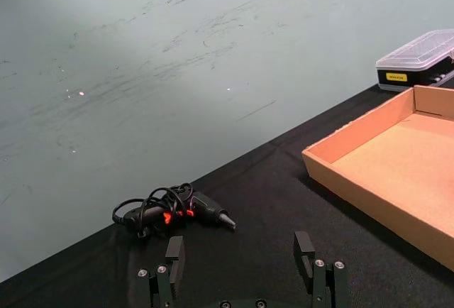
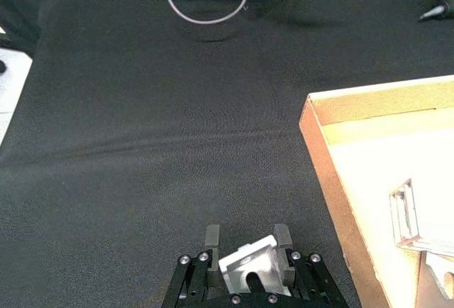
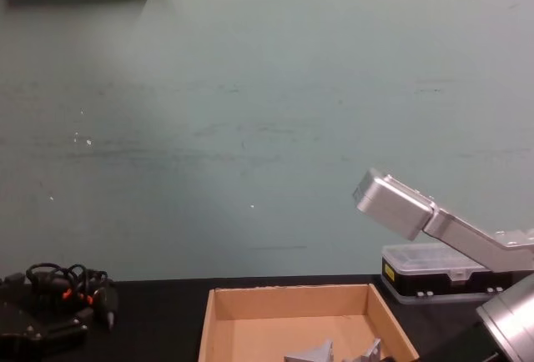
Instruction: Use one hand to pick up the angle iron from the table and place it into the box.
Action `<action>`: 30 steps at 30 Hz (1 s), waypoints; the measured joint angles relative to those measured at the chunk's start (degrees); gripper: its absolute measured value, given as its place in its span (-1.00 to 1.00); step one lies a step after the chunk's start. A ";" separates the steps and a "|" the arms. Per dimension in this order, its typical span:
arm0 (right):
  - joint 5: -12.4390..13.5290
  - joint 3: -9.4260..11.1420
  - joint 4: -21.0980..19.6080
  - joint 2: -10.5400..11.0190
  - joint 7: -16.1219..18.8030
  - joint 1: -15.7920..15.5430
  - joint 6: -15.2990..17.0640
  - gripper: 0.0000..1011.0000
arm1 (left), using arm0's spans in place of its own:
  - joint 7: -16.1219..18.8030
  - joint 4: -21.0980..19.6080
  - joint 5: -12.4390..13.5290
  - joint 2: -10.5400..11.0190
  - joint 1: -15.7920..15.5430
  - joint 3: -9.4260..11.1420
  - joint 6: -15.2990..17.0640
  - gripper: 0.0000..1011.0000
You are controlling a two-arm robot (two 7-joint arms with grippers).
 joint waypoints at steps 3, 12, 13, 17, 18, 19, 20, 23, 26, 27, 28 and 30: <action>0.01 0.27 -0.74 0.35 -0.31 -0.21 0.11 -0.08 | 0.00 0.00 0.00 0.00 0.00 0.00 0.00 1.00; 1.58 3.66 -6.28 2.05 -4.77 -1.71 0.53 -0.08 | 0.00 0.00 0.00 0.00 0.00 0.00 0.00 1.00; 1.84 4.15 -6.73 2.08 -5.57 -1.92 0.53 -0.08 | 0.00 0.00 0.00 0.00 0.00 0.00 0.00 1.00; 3.02 7.27 -8.37 1.80 -10.53 -3.20 0.48 -0.08 | 0.00 0.00 -0.01 0.00 0.00 0.00 0.00 1.00; 3.29 8.38 -8.70 1.45 -12.62 -3.67 0.41 -0.08 | 0.00 0.00 0.00 0.00 0.00 0.00 0.00 1.00; 3.46 9.75 -8.93 0.88 -15.08 -4.27 0.26 -0.08 | 0.00 0.00 0.00 0.00 0.00 0.00 0.00 1.00; 3.53 10.37 -8.94 0.54 -16.27 -4.52 0.18 -0.08 | 0.00 0.00 0.00 0.00 0.00 0.00 0.00 1.00; 3.58 12.24 -8.75 -0.68 -19.96 -5.25 -0.32 -0.08 | 0.00 0.00 0.00 0.00 0.00 0.00 0.00 1.00; 3.60 14.47 -7.01 -2.95 -24.05 -5.70 -1.42 -0.08 | 0.00 0.00 0.00 0.00 0.00 0.00 0.00 1.00; 3.60 14.81 -6.42 -3.43 -24.65 -5.70 -1.69 -0.08 | 0.00 0.00 0.00 0.00 0.00 0.00 0.00 1.00; 3.59 15.11 -5.77 -3.90 -25.22 -5.68 -1.93 -0.08 | 0.00 0.00 0.00 0.00 0.00 0.00 0.00 1.00; 3.58 15.73 -4.28 -4.99 -26.11 -5.47 -2.36 -0.08 | 0.00 0.00 0.00 0.00 0.00 0.00 0.00 1.00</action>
